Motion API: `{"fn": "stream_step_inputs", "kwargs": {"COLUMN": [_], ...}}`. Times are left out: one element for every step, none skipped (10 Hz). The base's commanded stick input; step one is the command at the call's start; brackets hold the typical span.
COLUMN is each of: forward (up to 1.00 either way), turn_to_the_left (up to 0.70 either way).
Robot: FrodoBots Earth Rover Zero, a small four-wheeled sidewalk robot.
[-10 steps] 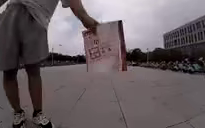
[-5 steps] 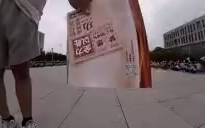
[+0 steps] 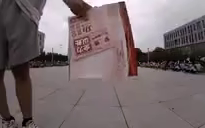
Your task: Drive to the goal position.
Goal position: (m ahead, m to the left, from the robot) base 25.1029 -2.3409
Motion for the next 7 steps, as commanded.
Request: {"fn": "stream_step_inputs", "kwargs": {"forward": [0.0,0.0,0.0,0.0,0.0,0.0,0.06], "turn_to_the_left": [0.0,0.0,0.0,0.0,0.0,0.0,0.0]}}
